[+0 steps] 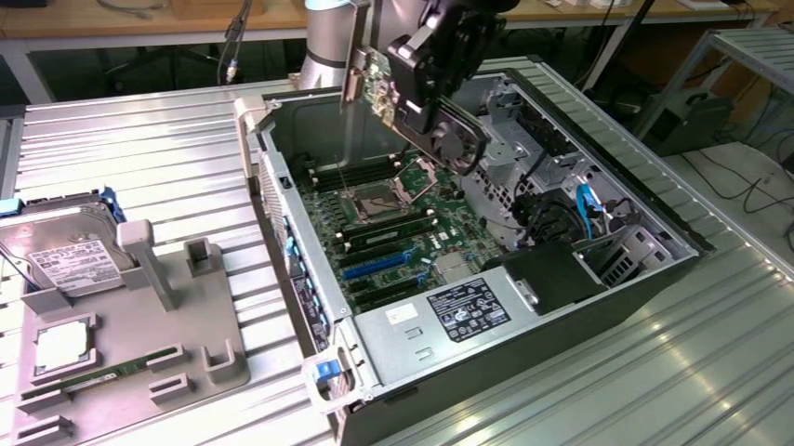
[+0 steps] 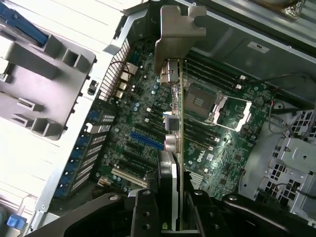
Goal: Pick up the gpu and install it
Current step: 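Insert the gpu into the slot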
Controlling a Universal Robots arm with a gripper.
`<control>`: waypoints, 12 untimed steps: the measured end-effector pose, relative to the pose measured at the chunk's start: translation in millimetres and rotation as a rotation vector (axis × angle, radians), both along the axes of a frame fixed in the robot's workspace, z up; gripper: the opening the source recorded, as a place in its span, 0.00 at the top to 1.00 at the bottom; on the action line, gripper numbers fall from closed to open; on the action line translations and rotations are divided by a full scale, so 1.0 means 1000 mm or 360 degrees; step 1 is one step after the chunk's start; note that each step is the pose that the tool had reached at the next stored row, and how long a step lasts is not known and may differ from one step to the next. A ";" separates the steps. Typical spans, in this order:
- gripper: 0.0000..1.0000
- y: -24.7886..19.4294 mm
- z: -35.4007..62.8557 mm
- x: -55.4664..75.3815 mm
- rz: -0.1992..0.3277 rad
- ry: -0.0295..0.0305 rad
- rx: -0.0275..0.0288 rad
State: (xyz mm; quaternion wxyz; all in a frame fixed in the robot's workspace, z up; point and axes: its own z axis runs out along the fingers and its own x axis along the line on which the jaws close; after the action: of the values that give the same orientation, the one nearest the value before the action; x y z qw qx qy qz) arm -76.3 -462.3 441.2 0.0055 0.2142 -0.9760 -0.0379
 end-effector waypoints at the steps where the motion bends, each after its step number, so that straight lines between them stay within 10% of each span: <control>1: 0.72 0.0000 0.0000 0.000 0.0041 0.00000 0.00000; 12: 0.72 0.0000 0.0000 0.000 0.0275 -0.00001 0.00016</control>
State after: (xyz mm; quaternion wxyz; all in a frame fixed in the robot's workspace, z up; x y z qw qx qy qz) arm -76.1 -462.3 441.2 0.0086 0.2976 -0.9539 -0.0378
